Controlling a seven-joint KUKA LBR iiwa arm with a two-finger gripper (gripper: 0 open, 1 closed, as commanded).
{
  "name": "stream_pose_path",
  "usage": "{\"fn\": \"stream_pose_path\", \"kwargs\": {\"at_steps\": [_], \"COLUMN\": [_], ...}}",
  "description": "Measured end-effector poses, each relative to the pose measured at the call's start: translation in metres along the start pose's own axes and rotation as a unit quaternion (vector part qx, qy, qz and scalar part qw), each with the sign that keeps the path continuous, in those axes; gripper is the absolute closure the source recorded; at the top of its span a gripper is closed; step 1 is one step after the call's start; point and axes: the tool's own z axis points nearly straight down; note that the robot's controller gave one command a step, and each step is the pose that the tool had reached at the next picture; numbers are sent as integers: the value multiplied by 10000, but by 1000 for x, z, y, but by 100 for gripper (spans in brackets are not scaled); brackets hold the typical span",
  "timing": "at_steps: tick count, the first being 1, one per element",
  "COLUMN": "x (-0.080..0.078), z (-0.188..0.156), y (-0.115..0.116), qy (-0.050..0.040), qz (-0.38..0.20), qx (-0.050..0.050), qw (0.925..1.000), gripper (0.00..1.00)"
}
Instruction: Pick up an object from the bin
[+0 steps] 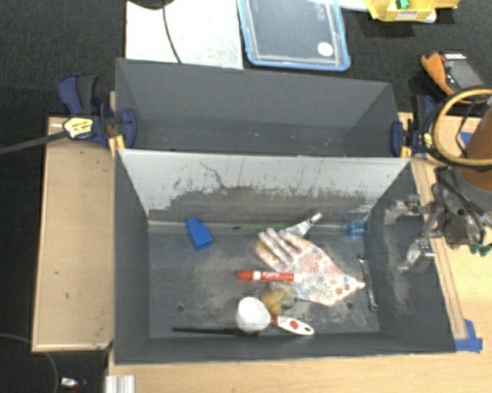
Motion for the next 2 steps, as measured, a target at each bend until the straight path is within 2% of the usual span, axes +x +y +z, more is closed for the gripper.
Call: {"fn": "stream_pose_path", "kwargs": {"at_steps": [1, 2], "x": [0, 0], "z": [0, 31], "y": [0, -5], "qy": [0, -45], "qz": [-4, -514], "qx": [0, 15], "qw": [10000, 9987], "gripper": [0, 0]}}
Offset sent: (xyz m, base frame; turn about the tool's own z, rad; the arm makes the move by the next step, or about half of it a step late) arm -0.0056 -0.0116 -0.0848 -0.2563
